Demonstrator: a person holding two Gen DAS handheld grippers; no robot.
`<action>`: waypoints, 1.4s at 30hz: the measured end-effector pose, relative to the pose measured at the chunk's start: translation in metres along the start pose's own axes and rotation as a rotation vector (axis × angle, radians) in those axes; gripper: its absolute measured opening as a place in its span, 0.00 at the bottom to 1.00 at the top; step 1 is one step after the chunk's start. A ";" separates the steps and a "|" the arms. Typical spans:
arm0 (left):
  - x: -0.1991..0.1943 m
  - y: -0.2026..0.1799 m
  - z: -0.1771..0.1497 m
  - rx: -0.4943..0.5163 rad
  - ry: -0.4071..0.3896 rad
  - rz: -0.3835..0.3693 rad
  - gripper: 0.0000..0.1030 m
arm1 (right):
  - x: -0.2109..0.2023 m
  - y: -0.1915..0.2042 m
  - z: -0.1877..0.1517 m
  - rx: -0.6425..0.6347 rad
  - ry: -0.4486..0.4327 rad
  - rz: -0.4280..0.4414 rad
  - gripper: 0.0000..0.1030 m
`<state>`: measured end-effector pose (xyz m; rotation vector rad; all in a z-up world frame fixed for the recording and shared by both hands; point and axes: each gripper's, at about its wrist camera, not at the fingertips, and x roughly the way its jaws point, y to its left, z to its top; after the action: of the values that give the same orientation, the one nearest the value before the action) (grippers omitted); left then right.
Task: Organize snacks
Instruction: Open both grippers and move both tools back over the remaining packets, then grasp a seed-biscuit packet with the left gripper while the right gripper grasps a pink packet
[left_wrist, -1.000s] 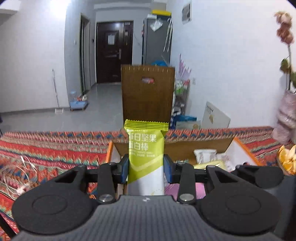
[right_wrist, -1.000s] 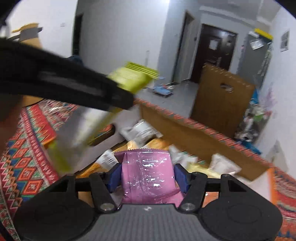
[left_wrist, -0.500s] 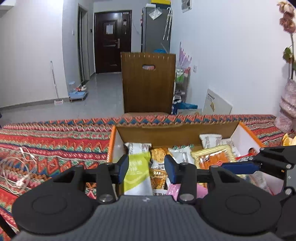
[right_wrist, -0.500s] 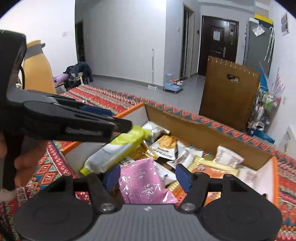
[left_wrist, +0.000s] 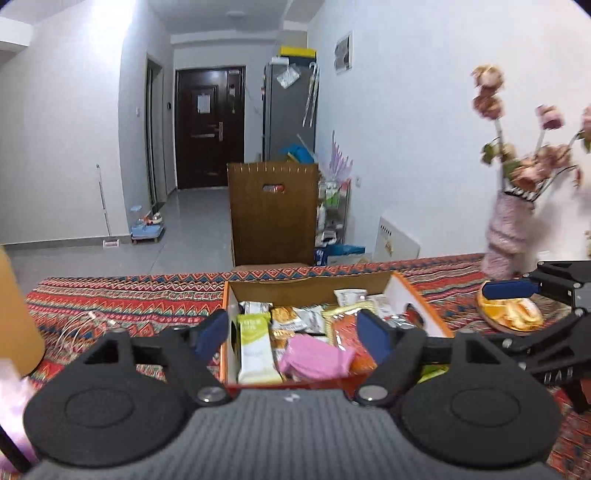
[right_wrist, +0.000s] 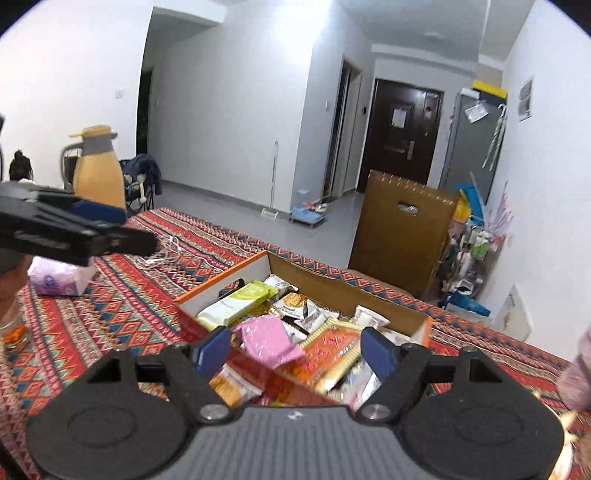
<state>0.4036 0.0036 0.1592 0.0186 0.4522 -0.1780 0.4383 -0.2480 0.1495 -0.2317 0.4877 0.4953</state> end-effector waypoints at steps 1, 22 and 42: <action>-0.017 -0.005 -0.006 0.004 -0.014 -0.010 0.81 | -0.015 0.003 -0.006 0.000 -0.009 -0.003 0.79; -0.178 -0.057 -0.196 -0.061 0.047 -0.019 0.96 | -0.176 0.090 -0.203 0.142 -0.026 -0.107 0.92; -0.062 -0.061 -0.195 -0.019 0.224 -0.031 0.96 | -0.095 0.048 -0.223 0.242 0.138 -0.129 0.92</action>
<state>0.2535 -0.0347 0.0127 0.0126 0.6781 -0.2025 0.2538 -0.3176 0.0004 -0.0642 0.6575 0.2924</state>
